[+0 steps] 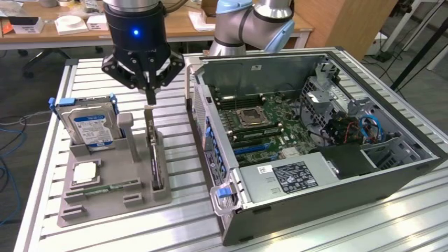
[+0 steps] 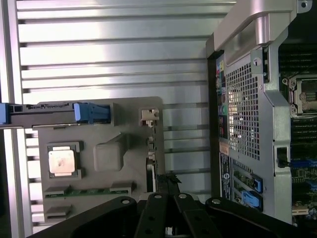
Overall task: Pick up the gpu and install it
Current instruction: 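Reach for the gpu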
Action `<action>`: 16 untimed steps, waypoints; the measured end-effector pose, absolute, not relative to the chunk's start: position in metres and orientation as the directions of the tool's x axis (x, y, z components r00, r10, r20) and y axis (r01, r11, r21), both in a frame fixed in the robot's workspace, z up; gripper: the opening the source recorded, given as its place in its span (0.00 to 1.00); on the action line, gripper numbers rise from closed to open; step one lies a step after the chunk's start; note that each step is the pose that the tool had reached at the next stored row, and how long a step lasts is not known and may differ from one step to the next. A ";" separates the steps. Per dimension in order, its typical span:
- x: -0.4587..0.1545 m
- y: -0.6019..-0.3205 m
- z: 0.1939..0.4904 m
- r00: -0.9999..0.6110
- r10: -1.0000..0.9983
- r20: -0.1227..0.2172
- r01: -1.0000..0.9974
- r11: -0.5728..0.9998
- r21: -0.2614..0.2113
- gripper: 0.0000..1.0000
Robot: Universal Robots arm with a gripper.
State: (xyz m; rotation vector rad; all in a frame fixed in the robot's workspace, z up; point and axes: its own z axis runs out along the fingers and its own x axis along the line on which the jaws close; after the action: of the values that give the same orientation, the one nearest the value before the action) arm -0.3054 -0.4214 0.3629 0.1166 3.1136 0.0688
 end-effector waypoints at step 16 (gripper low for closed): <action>-0.305 -0.425 0.362 -0.997 0.075 -0.023 0.074 0.996 0.045 0.11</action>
State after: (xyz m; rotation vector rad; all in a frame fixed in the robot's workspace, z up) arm -0.3054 -0.4254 0.3619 0.1166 3.1137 0.0688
